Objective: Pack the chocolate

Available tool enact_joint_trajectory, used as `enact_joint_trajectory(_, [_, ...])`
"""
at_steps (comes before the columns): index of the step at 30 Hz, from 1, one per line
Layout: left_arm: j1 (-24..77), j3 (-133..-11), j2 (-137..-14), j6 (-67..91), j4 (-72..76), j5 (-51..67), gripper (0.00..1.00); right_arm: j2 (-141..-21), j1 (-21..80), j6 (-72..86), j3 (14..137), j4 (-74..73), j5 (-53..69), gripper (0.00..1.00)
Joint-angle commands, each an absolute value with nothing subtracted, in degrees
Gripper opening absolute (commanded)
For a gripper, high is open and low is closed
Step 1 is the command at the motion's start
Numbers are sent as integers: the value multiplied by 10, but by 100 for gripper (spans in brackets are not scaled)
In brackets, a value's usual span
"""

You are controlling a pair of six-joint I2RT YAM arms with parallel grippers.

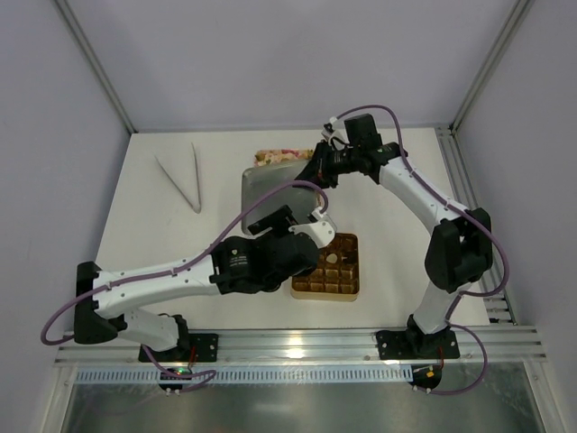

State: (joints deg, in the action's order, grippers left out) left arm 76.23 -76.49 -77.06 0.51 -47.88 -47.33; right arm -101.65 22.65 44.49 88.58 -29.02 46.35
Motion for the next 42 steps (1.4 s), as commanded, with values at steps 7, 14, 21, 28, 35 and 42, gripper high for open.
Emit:
enact_joint_trajectory(7, [764, -742, -796, -126, -375, -533, 74, -951, 219, 496, 878, -276, 505, 4])
enact_joint_trajectory(14, [762, -712, -809, -216, -286, -603, 63, -931, 219, 512, 854, -260, 506, 4])
enact_joint_trajectory(21, [755, -681, -806, -306, -199, -629, 38, -922, 214, 516, 839, -260, 509, 4])
enact_joint_trajectory(28, [742, -667, -806, -357, -153, -628, 4, -911, 213, 525, 823, -243, 514, 4])
enact_joint_trajectory(35, [741, -682, -802, -362, -143, -614, 0, -903, 211, 520, 819, -235, 510, 45])
enact_joint_trajectory(42, [741, -714, -797, -311, -189, -563, 0, -882, 196, 524, 807, -210, 469, 77])
